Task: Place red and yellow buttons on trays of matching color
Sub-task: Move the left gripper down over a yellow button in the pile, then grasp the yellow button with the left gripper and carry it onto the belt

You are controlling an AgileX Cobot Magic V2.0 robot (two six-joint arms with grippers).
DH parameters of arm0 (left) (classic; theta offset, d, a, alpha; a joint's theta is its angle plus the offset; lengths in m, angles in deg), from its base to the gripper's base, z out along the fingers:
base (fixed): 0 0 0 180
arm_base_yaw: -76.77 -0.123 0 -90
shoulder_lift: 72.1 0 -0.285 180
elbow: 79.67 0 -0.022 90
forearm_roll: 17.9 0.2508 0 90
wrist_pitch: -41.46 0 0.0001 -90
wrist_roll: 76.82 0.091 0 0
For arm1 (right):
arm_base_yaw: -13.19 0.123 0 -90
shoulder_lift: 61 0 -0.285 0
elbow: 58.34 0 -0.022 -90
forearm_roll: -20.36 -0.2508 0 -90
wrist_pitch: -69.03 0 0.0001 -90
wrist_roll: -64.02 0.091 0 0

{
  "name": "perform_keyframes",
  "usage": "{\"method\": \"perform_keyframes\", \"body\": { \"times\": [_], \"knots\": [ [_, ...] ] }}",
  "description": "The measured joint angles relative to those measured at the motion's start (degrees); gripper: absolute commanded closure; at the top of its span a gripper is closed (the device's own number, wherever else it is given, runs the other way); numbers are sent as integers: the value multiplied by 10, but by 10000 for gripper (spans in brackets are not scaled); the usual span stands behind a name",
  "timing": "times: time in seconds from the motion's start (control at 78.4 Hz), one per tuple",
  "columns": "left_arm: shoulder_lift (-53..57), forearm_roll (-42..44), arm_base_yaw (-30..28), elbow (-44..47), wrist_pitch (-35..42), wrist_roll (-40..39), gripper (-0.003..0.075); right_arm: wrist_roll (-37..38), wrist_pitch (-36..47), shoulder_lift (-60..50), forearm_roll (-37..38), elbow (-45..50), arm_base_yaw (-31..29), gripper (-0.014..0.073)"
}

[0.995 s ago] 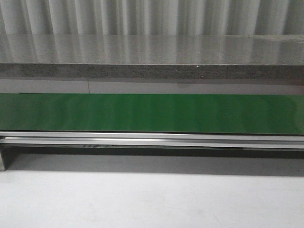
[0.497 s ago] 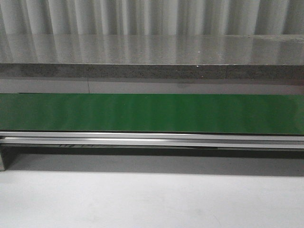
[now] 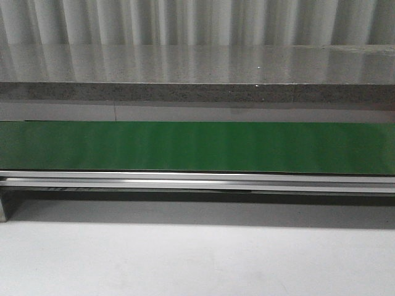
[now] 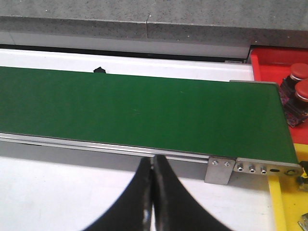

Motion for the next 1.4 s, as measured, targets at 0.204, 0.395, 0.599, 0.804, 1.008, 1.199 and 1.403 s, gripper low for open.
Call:
{"method": "perform_keyframes", "body": {
  "times": [0.204, 0.395, 0.599, 0.804, 1.008, 1.199, 1.403],
  "knots": [
    [-103, 5, -29, -94, -83, 0, 174, 0, 0, 0, 0, 0, 0, 661],
    [-175, 14, -44, -155, -122, -22, 174, 0, 0, 0, 0, 0, 0, 661],
    [-256, 12, -59, -199, -139, -56, 174, 0, 0, 0, 0, 0, 0, 661],
    [-307, -14, -60, -223, -133, -58, 174, 0, 0, 0, 0, 0, 0, 661],
    [-347, -17, -62, -241, -125, -58, 187, 0, 0, 0, 0, 0, 0, 661],
    [-351, -17, -62, -244, -119, -58, 424, 0, 0, 0, 0, 0, 0, 661],
    [-351, -17, -62, -244, -119, -58, 595, 0, 0, 0, 0, 0, 0, 661]
  ]
}}
